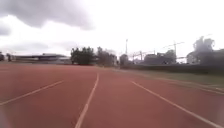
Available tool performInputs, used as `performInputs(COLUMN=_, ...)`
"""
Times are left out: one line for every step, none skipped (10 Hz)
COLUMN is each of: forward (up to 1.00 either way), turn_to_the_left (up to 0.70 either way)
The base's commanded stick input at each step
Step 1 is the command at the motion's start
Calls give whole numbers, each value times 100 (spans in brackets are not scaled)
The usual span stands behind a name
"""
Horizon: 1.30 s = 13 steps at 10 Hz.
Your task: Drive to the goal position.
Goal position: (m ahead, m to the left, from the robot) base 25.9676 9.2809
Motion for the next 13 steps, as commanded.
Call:
performInputs(forward=70, turn_to_the_left=0)
performInputs(forward=70, turn_to_the_left=0)
performInputs(forward=70, turn_to_the_left=0)
performInputs(forward=70, turn_to_the_left=0)
performInputs(forward=70, turn_to_the_left=0)
performInputs(forward=70, turn_to_the_left=0)
performInputs(forward=70, turn_to_the_left=0)
performInputs(forward=70, turn_to_the_left=0)
performInputs(forward=70, turn_to_the_left=0)
performInputs(forward=70, turn_to_the_left=0)
performInputs(forward=70, turn_to_the_left=0)
performInputs(forward=70, turn_to_the_left=0)
performInputs(forward=70, turn_to_the_left=0)
